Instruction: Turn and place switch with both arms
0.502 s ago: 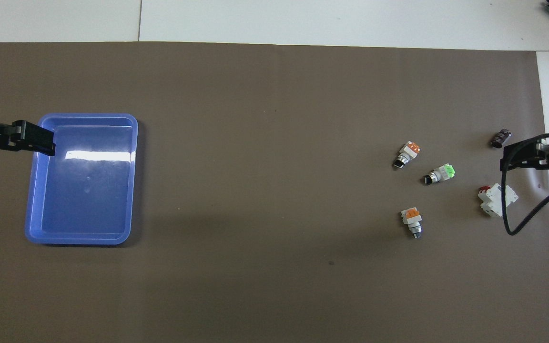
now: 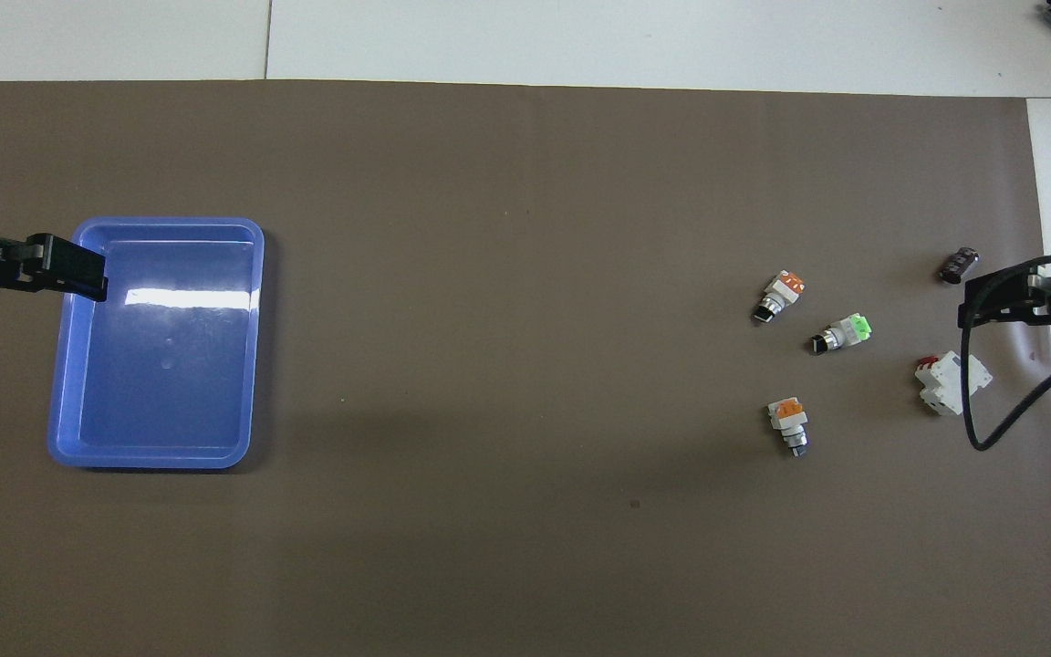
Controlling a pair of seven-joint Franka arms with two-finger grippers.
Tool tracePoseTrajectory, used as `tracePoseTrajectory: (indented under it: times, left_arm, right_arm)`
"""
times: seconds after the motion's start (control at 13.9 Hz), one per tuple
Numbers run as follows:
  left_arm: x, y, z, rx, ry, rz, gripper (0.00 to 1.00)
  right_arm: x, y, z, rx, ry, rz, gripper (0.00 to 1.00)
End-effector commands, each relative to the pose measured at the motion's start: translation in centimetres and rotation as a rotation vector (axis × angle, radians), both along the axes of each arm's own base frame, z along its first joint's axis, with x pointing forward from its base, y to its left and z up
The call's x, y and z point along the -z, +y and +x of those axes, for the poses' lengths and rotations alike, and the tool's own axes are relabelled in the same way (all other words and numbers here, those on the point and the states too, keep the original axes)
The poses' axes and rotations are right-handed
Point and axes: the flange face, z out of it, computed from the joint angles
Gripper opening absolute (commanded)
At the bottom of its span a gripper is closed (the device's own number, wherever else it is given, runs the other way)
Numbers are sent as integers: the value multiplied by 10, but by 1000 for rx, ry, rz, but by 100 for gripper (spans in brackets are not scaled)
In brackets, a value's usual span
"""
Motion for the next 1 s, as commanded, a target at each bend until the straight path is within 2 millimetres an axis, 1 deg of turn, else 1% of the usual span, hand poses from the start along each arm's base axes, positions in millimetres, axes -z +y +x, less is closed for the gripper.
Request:
tracePoseTrajectory:
  times: [0.0, 0.07, 0.22, 0.29, 0.36, 0.43, 0.57, 0.65, 0.72, 0.79, 0.86, 0.93]
  left_arm:
    - [5, 18, -10, -18, 14, 15, 100]
    - [3, 23, -10, -27, 5, 14, 100]
    - [3, 25, -10, -30, 5, 14, 100]
    - [3, 26, -10, -32, 5, 14, 100]
    - [2, 26, -10, -32, 3, 14, 100]
    - [3, 26, -10, -32, 5, 14, 100]
    - [3, 25, -10, -30, 5, 14, 100]
    - [3, 25, -10, -30, 5, 14, 100]
    - [3, 26, -10, -32, 5, 14, 100]
    - [2, 26, -10, -32, 3, 14, 100]
    - [3, 26, -10, -32, 5, 14, 100]
    - [2, 25, -10, -30, 3, 14, 100]
  right_arm:
    - [-2, -18, -4, 5, -18, 1, 100]
    - [1, -17, -3, -49, -22, 5, 100]
    - [6, -16, -6, -72, -18, 19, 100]
    - [12, -14, -10, -84, -30, 22, 100]
    - [24, -10, -14, -118, -51, 26, 100]
    - [30, -6, -17, -175, -63, 28, 100]
    - [61, -1, -18, -244, -73, 31, 100]
    - [71, 8, -20, -269, -115, 28, 100]
    - [91, 22, -21, -297, -106, 30, 100]
    - [115, 27, -21, -318, -69, 34, 100]
    - [137, 36, -20, -361, -60, 41, 100]
    - [153, 44, -22, -399, -67, 52, 100]
